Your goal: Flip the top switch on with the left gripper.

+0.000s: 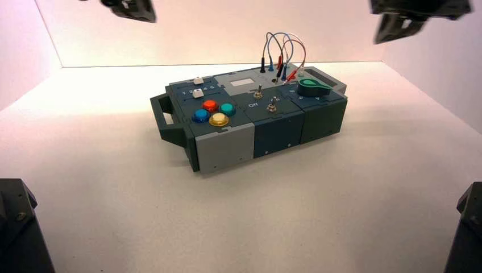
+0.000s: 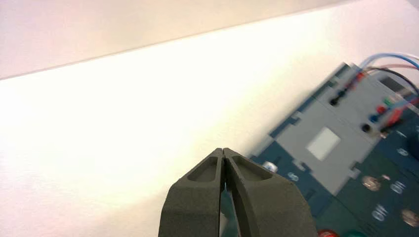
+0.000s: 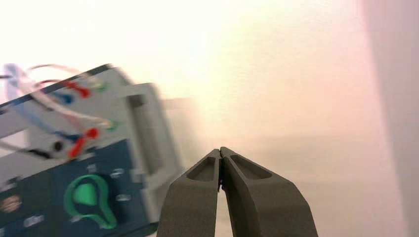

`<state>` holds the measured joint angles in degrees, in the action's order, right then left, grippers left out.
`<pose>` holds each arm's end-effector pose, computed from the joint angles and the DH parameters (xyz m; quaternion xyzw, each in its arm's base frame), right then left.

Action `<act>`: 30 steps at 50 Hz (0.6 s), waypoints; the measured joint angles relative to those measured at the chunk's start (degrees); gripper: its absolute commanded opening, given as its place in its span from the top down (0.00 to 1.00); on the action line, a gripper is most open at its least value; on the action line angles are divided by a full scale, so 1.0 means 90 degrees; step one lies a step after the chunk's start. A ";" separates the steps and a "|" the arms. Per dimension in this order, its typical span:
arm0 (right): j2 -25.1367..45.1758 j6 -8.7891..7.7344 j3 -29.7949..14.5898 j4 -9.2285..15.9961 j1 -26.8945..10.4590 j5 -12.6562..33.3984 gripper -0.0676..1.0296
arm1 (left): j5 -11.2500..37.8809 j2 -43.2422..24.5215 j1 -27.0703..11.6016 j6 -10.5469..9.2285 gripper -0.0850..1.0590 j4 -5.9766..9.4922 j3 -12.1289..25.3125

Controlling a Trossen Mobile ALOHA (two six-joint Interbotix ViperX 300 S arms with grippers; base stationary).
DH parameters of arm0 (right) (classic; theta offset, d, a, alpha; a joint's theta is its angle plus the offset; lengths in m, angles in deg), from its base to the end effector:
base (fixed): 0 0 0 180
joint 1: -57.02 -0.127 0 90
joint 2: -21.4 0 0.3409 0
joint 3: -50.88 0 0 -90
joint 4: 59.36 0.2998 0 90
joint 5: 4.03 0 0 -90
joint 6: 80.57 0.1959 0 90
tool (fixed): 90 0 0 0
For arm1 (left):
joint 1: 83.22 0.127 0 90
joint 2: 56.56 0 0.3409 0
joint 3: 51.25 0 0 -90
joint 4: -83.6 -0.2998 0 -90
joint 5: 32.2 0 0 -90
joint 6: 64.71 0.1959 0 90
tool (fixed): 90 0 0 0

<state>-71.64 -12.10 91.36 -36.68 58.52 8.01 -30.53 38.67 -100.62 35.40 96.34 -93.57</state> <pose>0.3495 0.0066 0.1388 0.0275 0.4109 0.0223 0.9110 0.3440 -0.1091 0.1631 0.0277 0.3311 -0.1382 0.9330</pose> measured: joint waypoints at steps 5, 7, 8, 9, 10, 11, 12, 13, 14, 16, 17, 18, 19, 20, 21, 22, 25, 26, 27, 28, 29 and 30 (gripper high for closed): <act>-0.0107 0.0010 0.0244 0.0000 0.0186 -0.0400 0.96 | -0.0508 0.0020 0.0020 0.0010 0.95 -0.0010 -0.0254; -0.0127 0.0020 0.0313 0.0000 0.0205 -0.0527 0.96 | -0.0654 0.0000 0.0029 0.0010 0.95 -0.0010 -0.0313; -0.0127 0.0029 0.0352 0.0000 0.0225 -0.0605 0.96 | -0.0713 -0.0010 0.0029 0.0010 0.95 -0.0010 -0.0332; -0.0127 0.0029 0.0361 0.0010 0.0225 -0.0615 0.96 | -0.0771 -0.0029 0.0039 0.0010 0.95 -0.0010 -0.0352; -0.0127 0.0039 0.0400 0.0010 0.0234 -0.0703 0.96 | -0.0820 -0.0039 0.0049 0.0010 0.95 -0.0010 -0.0361; -0.0127 0.0049 0.0410 0.0020 0.0234 -0.0752 0.96 | -0.0859 -0.0059 0.0059 0.0010 0.95 0.0000 -0.0371; -0.0127 0.0049 0.0420 0.0020 0.0234 -0.0791 0.96 | -0.0879 -0.0088 0.0059 0.0010 0.95 -0.0010 -0.0371; -0.0127 0.0049 0.0430 0.0020 0.0234 -0.0801 0.96 | -0.0898 -0.0117 0.0068 0.0010 0.95 0.0000 -0.0371; -0.0127 0.0059 0.0439 0.0029 0.0234 -0.0840 0.96 | -0.0918 -0.0146 0.0068 0.0010 0.95 0.0000 -0.0371; -0.0127 0.0068 0.0449 0.0049 0.0234 -0.0879 0.96 | -0.0937 -0.0205 0.0068 0.0010 0.95 -0.0010 -0.0371; -0.0127 0.0068 0.0449 0.0049 0.0234 -0.0889 0.96 | -0.0937 -0.0244 0.0078 0.0000 0.95 0.0000 -0.0371; -0.0127 0.0068 0.0449 0.0059 0.0234 -0.0889 0.96 | -0.0937 -0.0254 0.0078 0.0000 0.95 0.0000 -0.0371; -0.0127 0.0068 0.0459 0.0068 0.0234 -0.0898 0.96 | -0.0937 -0.0312 0.0098 0.0000 0.95 0.0000 -0.0371; -0.0117 0.0068 0.0459 0.0078 0.0234 -0.0908 0.96 | -0.0947 -0.0342 0.0098 0.0010 0.95 -0.0010 -0.0371; -0.0117 0.0068 0.0469 0.0078 0.0234 -0.0918 0.96 | -0.0947 -0.0381 0.0107 0.0010 0.95 0.0000 -0.0361; -0.0117 0.0068 0.0469 0.0078 0.0234 -0.0918 0.96 | -0.0947 -0.0410 0.0127 0.0010 0.95 0.0000 -0.0371; -0.0107 0.0078 0.0508 0.0098 0.0234 -0.0928 0.96 | -0.0947 -0.0518 0.0156 0.0000 0.95 0.0000 -0.0361; -0.0098 0.0068 0.0527 0.0107 0.0234 -0.0928 0.96 | -0.0947 -0.0576 0.0166 0.0000 0.95 0.0000 -0.0352; -0.0098 0.0078 0.0527 0.0107 0.0234 -0.0928 0.96 | -0.0947 -0.0596 0.0156 0.0010 0.95 -0.0010 -0.0352; -0.0098 0.0078 0.0537 0.0107 0.0234 -0.0928 0.96 | -0.0947 -0.0625 0.0166 0.0000 0.95 0.0000 -0.0332; -0.0107 0.0078 0.0537 0.0117 0.0234 -0.0928 0.96 | -0.0947 -0.0654 0.0166 0.0010 0.95 0.0000 -0.0322; -0.0098 0.0068 0.0537 0.0117 0.0234 -0.0938 0.96 | -0.0947 -0.0664 0.0166 0.0000 0.95 0.0000 -0.0313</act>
<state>-72.52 -11.49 96.20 -35.63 60.63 -0.42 -39.06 32.70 -99.12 35.40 96.34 -96.39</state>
